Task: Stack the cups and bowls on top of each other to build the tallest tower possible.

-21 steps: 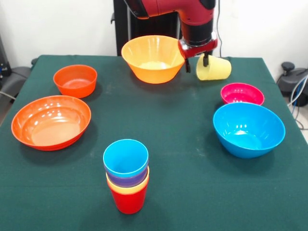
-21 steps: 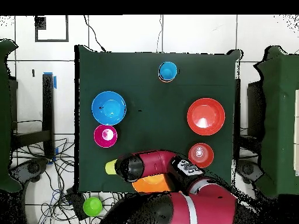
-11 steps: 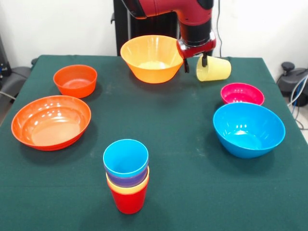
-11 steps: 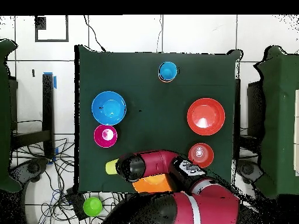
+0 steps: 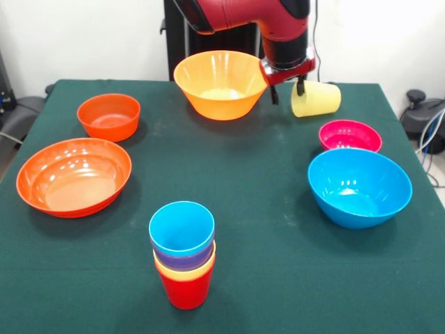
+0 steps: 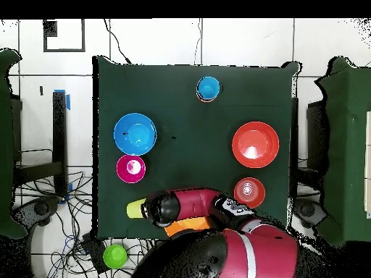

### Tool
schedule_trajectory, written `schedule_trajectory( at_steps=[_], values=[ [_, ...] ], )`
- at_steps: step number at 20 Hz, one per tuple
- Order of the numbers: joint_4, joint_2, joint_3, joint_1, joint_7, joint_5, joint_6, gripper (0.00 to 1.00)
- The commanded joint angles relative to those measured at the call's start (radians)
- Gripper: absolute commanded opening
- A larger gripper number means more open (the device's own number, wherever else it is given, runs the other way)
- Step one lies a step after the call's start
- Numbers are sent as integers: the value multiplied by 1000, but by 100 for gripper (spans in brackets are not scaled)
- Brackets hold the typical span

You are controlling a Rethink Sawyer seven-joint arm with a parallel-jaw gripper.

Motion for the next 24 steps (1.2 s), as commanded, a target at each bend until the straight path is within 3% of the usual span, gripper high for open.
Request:
schedule_trajectory(
  at_steps=[1, 24],
  values=[
    [-1, 37, 101, -19, 108, 56, 8, 100],
    [63, 63, 196, -86, 132, 96, -32, 100]
  ],
)
